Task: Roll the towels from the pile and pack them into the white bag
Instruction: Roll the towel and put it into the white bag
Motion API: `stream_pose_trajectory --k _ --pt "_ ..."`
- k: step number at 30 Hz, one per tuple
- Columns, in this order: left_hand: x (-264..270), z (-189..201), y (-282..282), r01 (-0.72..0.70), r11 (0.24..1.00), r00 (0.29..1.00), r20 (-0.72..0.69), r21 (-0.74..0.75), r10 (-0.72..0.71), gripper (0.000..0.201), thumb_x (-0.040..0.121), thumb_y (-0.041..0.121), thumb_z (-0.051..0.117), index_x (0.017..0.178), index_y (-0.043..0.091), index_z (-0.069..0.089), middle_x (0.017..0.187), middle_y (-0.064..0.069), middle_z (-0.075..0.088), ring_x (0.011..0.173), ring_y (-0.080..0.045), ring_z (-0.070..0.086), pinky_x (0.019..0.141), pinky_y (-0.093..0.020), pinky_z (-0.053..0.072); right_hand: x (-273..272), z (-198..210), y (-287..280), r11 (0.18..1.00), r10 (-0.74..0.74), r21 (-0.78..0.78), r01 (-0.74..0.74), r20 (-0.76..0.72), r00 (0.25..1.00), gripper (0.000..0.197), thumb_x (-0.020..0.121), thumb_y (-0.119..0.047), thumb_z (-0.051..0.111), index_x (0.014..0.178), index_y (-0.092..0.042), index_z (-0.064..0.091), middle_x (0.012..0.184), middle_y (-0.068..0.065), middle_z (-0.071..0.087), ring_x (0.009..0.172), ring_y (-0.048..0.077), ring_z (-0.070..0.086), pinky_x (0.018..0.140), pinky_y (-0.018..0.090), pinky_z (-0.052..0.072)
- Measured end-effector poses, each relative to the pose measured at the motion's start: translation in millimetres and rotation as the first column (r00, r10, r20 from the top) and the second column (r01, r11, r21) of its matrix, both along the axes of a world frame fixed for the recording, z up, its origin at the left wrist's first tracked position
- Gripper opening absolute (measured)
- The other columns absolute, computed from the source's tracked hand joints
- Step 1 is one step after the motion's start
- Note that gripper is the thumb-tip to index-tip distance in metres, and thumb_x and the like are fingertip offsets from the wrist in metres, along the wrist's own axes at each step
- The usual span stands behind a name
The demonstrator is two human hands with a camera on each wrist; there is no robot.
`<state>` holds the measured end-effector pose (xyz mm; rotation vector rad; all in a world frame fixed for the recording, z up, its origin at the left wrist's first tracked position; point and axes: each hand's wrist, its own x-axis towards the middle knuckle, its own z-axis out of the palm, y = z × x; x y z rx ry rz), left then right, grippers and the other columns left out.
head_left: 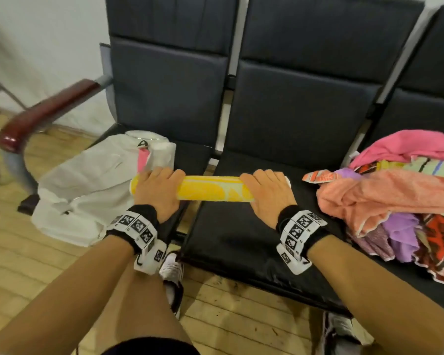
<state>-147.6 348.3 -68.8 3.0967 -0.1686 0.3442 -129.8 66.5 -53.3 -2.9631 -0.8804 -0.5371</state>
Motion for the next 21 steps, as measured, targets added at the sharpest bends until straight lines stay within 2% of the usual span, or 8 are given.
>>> stream_pose_trajectory --k 3,5,8,10,12,15,18,21 --pt "6.3 7.4 37.2 -0.094 0.994 0.996 -0.011 -0.051 0.094 0.035 0.080 0.027 0.065 0.114 0.026 0.056 0.104 0.000 0.061 0.101 -0.028 0.056 0.092 -0.045 0.035 18.7 18.0 44.6 0.999 0.044 -0.014 -0.043 0.020 0.999 0.056 0.068 -0.020 0.076 0.120 -0.022 0.055 0.094 0.000 0.056 0.079 0.023 0.052 0.074 0.039 0.040" --pt "11.1 10.5 61.1 -0.147 0.986 0.989 -0.015 -0.077 0.146 0.044 0.080 0.029 0.066 0.123 0.026 0.053 0.109 -0.001 0.060 0.104 -0.029 0.055 0.096 -0.046 0.034 30.1 29.6 73.5 0.996 0.084 -0.023 -0.084 0.015 0.996 0.056 0.068 -0.025 0.073 0.121 -0.023 0.053 0.096 -0.001 0.056 0.081 0.023 0.052 0.076 0.039 0.039" --pt "19.3 14.4 93.4 -0.212 0.966 0.977 -0.014 -0.148 0.212 0.061 0.078 0.053 0.066 0.130 0.030 0.046 0.114 0.001 0.056 0.108 -0.028 0.052 0.096 -0.048 0.033 45.9 48.3 114.5 0.990 0.139 -0.025 -0.139 0.004 0.990 0.056 0.075 -0.053 0.058 0.122 -0.024 0.051 0.098 -0.003 0.054 0.086 0.022 0.051 0.080 0.040 0.037" --pt "25.7 15.2 112.0 -0.242 0.950 0.969 0.000 -0.196 0.246 0.071 0.074 0.069 0.059 0.132 0.031 0.044 0.115 0.001 0.053 0.108 -0.027 0.051 0.095 -0.048 0.033 56.1 60.1 140.1 0.987 0.158 -0.023 -0.157 0.026 0.987 0.056 0.081 -0.061 0.043 0.122 -0.024 0.053 0.096 -0.003 0.053 0.083 0.021 0.048 0.080 0.040 0.036" --pt "32.3 11.5 128.6 -0.265 0.934 0.962 0.007 -0.239 0.275 0.071 0.074 0.074 0.051 0.132 0.032 0.042 0.114 0.000 0.051 0.106 -0.028 0.049 0.092 -0.048 0.034 68.1 70.3 164.9 0.984 0.174 -0.046 -0.172 0.046 0.984 0.049 0.088 -0.051 0.034 0.123 -0.023 0.053 0.094 -0.002 0.052 0.080 0.021 0.045 0.079 0.040 0.034" --pt "41.3 1.0 150.9 -0.305 0.911 0.951 -0.042 -0.278 0.306 0.065 0.077 0.071 0.049 0.129 0.033 0.041 0.111 0.000 0.050 0.106 -0.029 0.050 0.091 -0.047 0.033 87.3 76.6 200.9 0.977 0.196 -0.106 -0.186 0.099 0.976 0.040 0.090 -0.038 0.037 0.122 -0.023 0.054 0.095 0.000 0.053 0.080 0.022 0.045 0.081 0.041 0.034" --pt "43.7 -10.2 169.8 -0.349 0.901 0.929 -0.221 -0.258 0.297 0.056 0.080 0.069 0.049 0.123 0.033 0.043 0.111 0.001 0.053 0.108 -0.027 0.053 0.096 -0.049 0.030 103.5 68.5 235.0 0.954 0.244 -0.209 -0.214 0.131 0.961 0.033 0.087 -0.030 0.045 0.117 -0.024 0.056 0.098 0.000 0.053 0.090 0.026 0.050 0.095 0.048 0.029" --pt "32.3 -25.5 186.0 -0.394 0.890 0.853 -0.451 -0.228 0.262 0.059 0.079 0.080 0.039 0.117 0.035 0.047 0.108 0.004 0.062 0.109 -0.024 0.056 0.103 -0.051 0.024 112.7 52.2 266.3 0.918 0.308 -0.284 -0.278 0.067 0.949 0.042 0.083 -0.021 0.035 0.119 -0.027 0.055 0.106 -0.001 0.054 0.106 0.026 0.050 0.107 0.053 0.014"
